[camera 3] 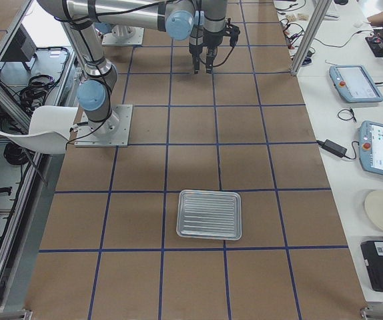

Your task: Place bearing gear from tray to pile

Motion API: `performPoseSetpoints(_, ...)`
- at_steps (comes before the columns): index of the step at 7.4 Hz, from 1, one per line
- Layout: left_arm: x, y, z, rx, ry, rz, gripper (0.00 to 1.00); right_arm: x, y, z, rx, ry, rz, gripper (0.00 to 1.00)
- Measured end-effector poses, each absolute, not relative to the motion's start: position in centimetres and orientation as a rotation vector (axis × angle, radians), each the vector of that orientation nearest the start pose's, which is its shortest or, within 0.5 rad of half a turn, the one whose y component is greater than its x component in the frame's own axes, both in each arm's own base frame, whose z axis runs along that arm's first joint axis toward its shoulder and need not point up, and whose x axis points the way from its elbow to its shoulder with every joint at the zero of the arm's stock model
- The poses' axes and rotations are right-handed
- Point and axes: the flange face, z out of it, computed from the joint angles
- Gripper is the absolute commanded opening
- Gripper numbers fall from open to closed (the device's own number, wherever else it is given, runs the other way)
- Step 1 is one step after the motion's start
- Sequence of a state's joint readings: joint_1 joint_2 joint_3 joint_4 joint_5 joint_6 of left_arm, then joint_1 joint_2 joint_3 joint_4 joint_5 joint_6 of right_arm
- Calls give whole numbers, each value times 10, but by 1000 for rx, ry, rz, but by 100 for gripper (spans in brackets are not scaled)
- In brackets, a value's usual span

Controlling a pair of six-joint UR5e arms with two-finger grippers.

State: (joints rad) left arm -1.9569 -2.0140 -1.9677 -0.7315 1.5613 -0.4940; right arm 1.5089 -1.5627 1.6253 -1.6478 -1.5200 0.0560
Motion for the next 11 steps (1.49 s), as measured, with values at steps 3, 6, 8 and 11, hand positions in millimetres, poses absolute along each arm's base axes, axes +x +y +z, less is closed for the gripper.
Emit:
performPoseSetpoints(3, -327, -456, 161, -189, 3146, -9, 5, 121, -501, 474, 151, 3078, -40, 100)
performPoseSetpoints(6, -274, -500, 199, -251, 3131, 31, 5, 122, -500, 476, 146, 3071, -48, 100)
performPoseSetpoints(8, -202, -535, 231, -131, 3122, 124, 5, 122, -500, 475, 146, 3078, -48, 100)
performPoseSetpoints(11, -40, -561, 233, 102, 3125, 228, 5, 119, -499, 470, 153, 3088, -21, 100)
